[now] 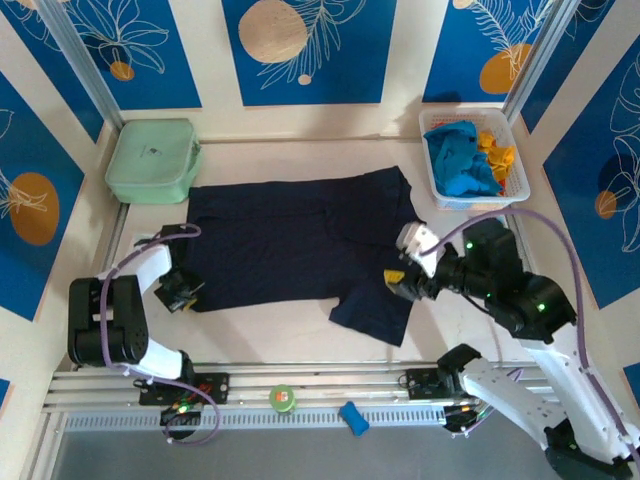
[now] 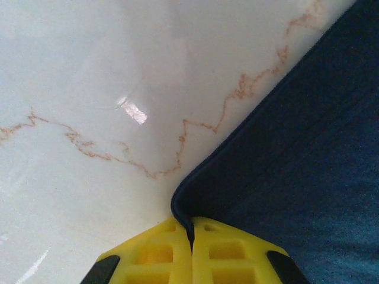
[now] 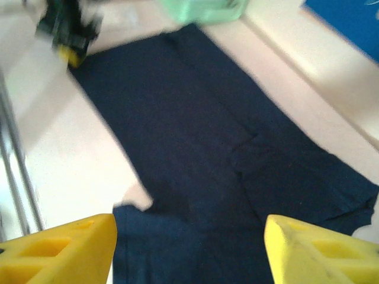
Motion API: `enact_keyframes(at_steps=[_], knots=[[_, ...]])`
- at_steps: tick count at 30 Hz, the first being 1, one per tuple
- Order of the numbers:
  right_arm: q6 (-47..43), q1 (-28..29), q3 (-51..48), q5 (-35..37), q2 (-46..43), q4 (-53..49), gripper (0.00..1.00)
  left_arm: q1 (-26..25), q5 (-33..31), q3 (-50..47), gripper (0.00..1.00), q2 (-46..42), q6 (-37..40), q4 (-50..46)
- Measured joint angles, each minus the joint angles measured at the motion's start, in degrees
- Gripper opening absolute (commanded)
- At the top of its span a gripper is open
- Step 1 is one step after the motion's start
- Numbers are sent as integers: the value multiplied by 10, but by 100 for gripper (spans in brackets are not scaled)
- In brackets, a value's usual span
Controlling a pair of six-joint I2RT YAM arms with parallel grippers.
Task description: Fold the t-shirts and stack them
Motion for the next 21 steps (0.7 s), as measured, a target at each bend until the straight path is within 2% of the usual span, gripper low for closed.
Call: enact_keyframes(at_steps=[5, 10, 18, 21], knots=[[-143, 72, -127, 100, 35, -52, 67, 0, 0, -24, 0, -29, 9, 21], [-227, 129, -247, 166, 99, -60, 63, 0, 0, -35, 0, -44, 12, 32], [-266, 162, -318, 206, 149, -3, 60, 0, 1, -50, 0, -66, 17, 46], [-265, 185, -331, 208, 172, 14, 57, 0, 14, -54, 0, -73, 22, 83]])
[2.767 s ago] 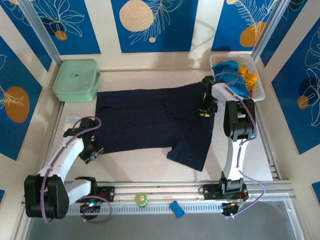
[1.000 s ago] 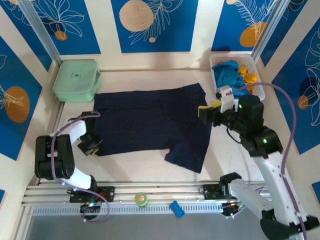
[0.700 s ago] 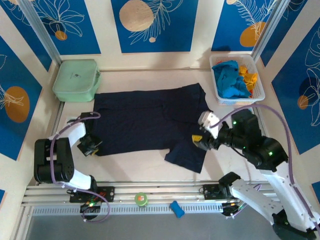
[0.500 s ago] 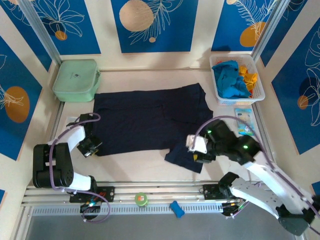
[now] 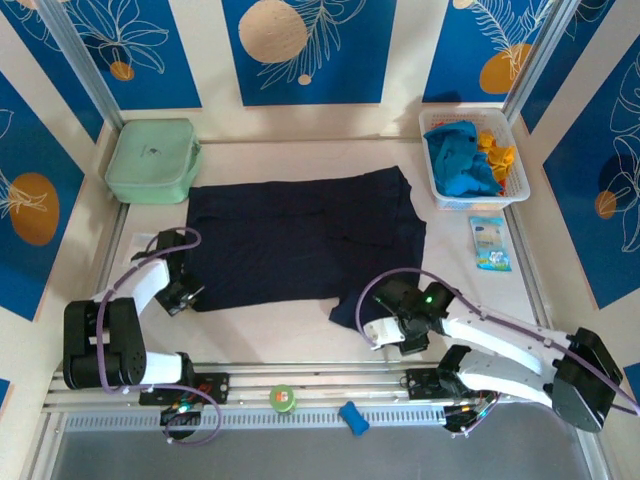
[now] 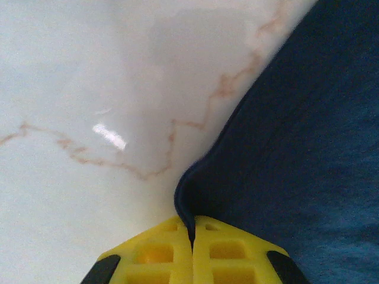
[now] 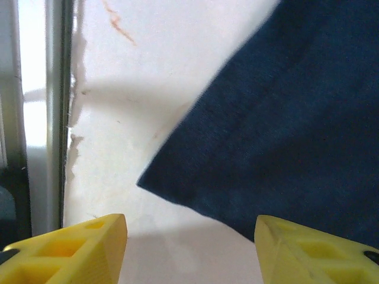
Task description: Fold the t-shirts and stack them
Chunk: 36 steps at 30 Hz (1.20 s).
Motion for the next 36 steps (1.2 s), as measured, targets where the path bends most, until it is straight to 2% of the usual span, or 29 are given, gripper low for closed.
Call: enact_keyframes(at_steps=[4, 11, 23, 24, 25, 26, 36], knots=[[4, 23, -3, 0, 33, 18, 56, 0, 16, 0, 0, -2, 4, 49], [10, 35, -14, 2, 87, 50, 48, 0, 27, 0, 0, -3, 5, 70], [10, 41, -9, 4, 101, 37, 32, 0, 28, 0, 0, -12, 5, 71], [10, 41, -8, 4, 103, 36, 29, 0, 28, 0, 0, -16, 6, 71], [8, 40, -6, 4, 105, 34, 12, 0, 28, 0, 0, -19, 6, 71], [5, 40, -4, 3, 107, 31, 0, 0, 28, 0, 0, -21, 6, 71], [8, 33, 1, 19, 89, 28, 0, 0, 29, -3, 0, -45, 6, 60]])
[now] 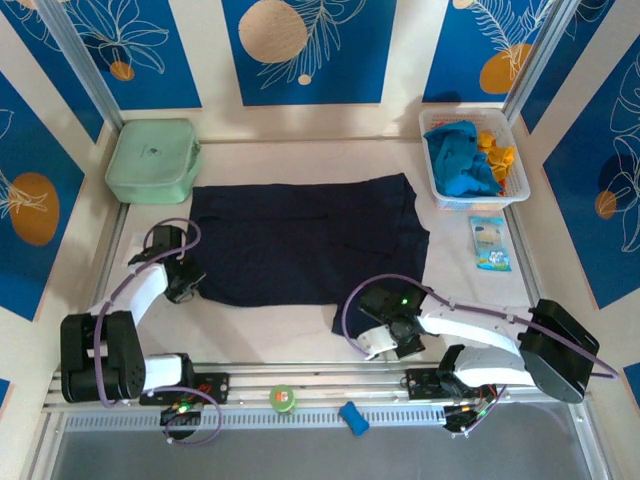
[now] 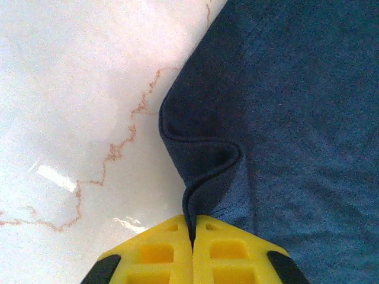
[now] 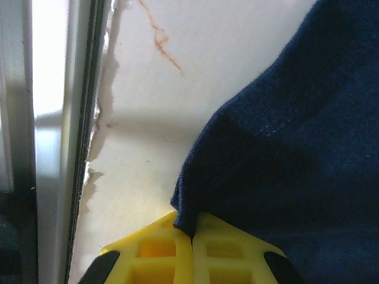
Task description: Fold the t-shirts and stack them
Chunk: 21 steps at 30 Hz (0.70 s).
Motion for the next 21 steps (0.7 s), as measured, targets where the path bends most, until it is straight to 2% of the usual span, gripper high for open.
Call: enact_keyframes(at_steps=[7, 16, 21], knots=[[52, 7, 36, 55, -90, -39, 0, 0, 0, 0, 0, -53, 0, -41], [191, 115, 58, 131, -214, -162, 0, 0, -5, -14, 0, -156, -3, -126], [238, 135, 71, 152, -249, -210, 0, 0, -7, -17, 0, -204, -16, -169]])
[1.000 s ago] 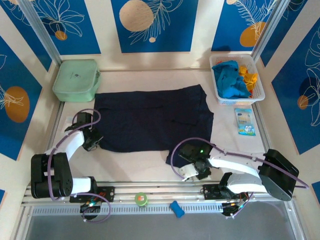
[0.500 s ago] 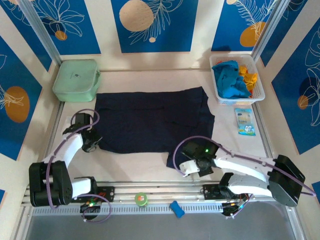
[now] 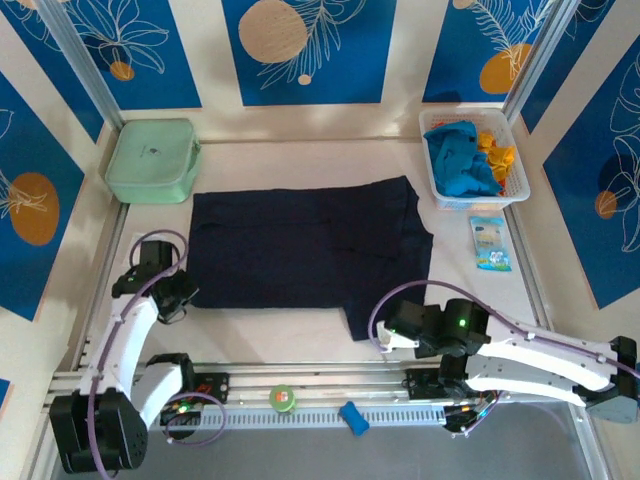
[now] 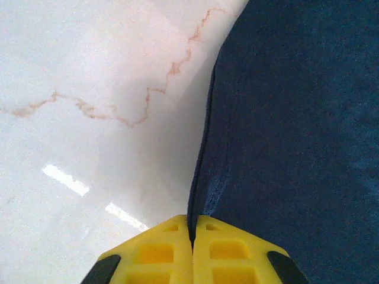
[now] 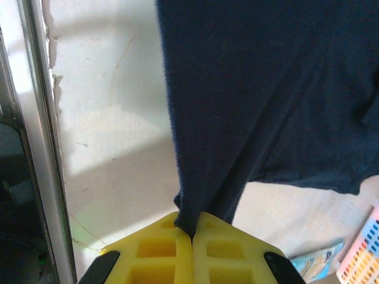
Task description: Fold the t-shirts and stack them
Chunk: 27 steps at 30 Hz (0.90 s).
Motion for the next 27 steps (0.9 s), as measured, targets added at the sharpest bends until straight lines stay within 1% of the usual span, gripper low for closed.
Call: enact_keyframes(at_steps=[6, 8, 10, 11, 14, 19, 22, 27], knots=[[17, 0, 33, 26, -27, -9, 0, 0, -1, 2, 0, -24, -16, -33], [16, -3, 39, 42, -26, 5, 0, 0, -3, 8, 0, -22, -17, -42], [7, -21, 43, 54, -21, 34, 0, 0, -6, 24, 0, -17, -17, -51], [-1, -37, 47, 57, -15, 52, 0, 0, -7, 33, 0, -12, -16, -53], [-35, -108, 64, 61, 12, 118, 0, 0, -16, 72, 0, 15, -15, -55], [-107, -231, 109, 37, 95, 226, 0, 0, -26, 133, 0, 70, -10, -50], [-143, -278, 138, 18, 158, 269, 0, 0, -31, 154, 0, 100, -4, -43], [-193, -335, 183, -20, 246, 330, 0, 0, -40, 175, 0, 152, 1, -30]])
